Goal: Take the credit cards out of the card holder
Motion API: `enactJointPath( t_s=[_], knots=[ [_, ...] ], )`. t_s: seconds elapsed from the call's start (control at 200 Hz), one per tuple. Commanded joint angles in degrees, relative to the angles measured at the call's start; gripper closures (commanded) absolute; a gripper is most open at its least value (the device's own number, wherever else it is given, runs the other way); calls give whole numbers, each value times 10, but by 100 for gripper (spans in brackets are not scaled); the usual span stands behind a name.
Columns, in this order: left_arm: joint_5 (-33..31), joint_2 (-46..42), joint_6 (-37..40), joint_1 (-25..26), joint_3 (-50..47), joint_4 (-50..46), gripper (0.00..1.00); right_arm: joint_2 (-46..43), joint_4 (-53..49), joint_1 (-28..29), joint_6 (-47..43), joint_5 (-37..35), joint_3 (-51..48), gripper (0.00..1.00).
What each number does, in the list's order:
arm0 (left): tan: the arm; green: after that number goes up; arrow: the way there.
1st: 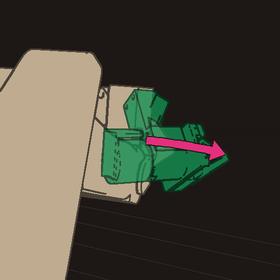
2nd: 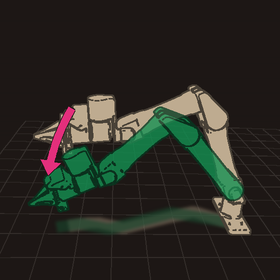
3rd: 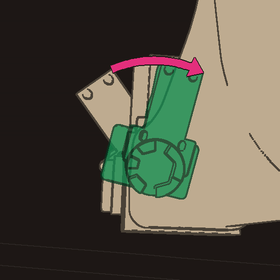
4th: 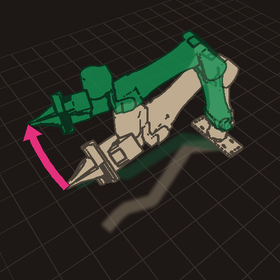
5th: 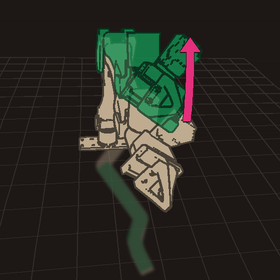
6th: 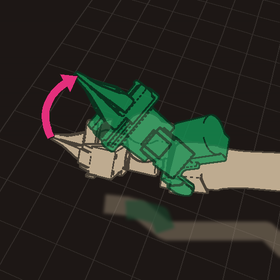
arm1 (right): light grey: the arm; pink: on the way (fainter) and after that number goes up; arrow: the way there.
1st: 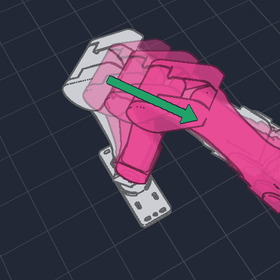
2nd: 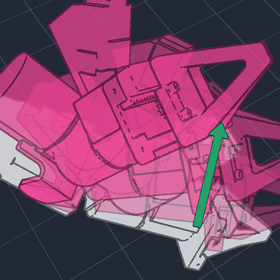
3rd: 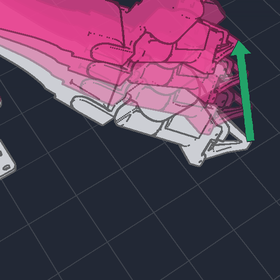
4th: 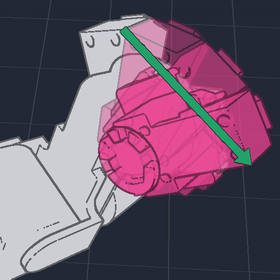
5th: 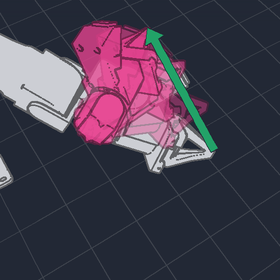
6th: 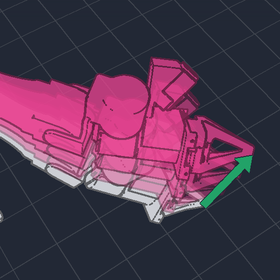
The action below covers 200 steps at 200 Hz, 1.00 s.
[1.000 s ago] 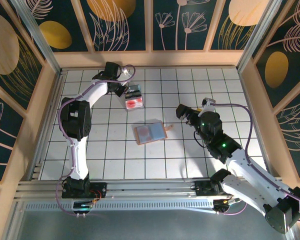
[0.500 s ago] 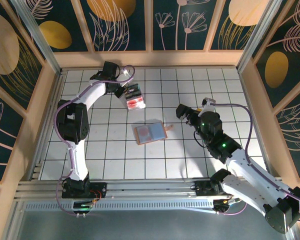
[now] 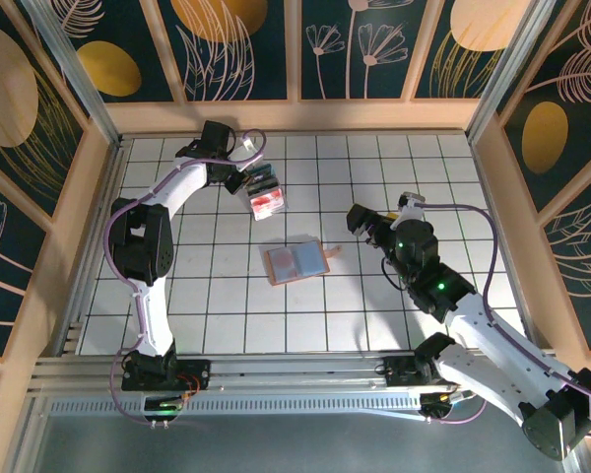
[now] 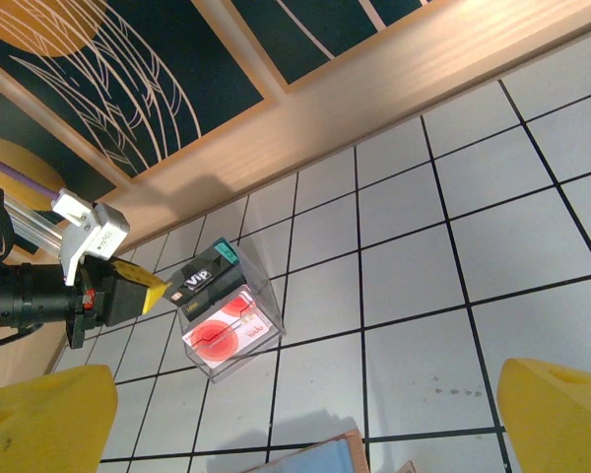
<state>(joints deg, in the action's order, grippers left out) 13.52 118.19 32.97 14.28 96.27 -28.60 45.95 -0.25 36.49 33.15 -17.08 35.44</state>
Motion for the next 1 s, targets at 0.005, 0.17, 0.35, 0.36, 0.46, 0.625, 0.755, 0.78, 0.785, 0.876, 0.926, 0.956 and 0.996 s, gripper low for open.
enactJointPath(
  t_s=[0.005,0.17,0.35,0.36,0.46,0.625,0.755,0.78,0.785,0.876,0.926,0.956,0.996],
  knots=[
    [16,-27,10,-1,0,-24,100,1,18,6,1,-9,2,1],
    [16,-27,10,-1,10,-33,100,1,18,7,2,-8,2,1],
    [16,-30,8,-1,21,-40,100,1,18,6,0,-8,2,1],
    [16,-30,8,-1,21,-41,100,0,17,7,1,-8,1,1],
    [9,-32,7,-1,23,-43,100,1,19,7,1,-8,1,1],
    [11,-38,2,-1,26,-40,100,1,20,8,-1,-8,0,1],
    [4,-38,-1,-1,28,-35,100,1,21,8,-2,-8,0,1],
    [3,-37,-1,-1,29,-36,100,2,21,8,-2,-8,1,1],
    [2,-36,-1,-1,29,-36,100,2,21,7,-2,-8,1,1],
    [-2,-31,-2,-1,30,-37,100,2,20,8,-2,-7,1,1],
    [-3,-29,-3,-1,29,-37,100,1,21,7,-2,-8,1,1],
    [-4,-27,-3,-1,30,-37,100,1,19,8,-2,-7,1,1],
    [-7,-26,-4,-1,30,-37,98,2,19,8,-2,-7,1,1]
  ],
)
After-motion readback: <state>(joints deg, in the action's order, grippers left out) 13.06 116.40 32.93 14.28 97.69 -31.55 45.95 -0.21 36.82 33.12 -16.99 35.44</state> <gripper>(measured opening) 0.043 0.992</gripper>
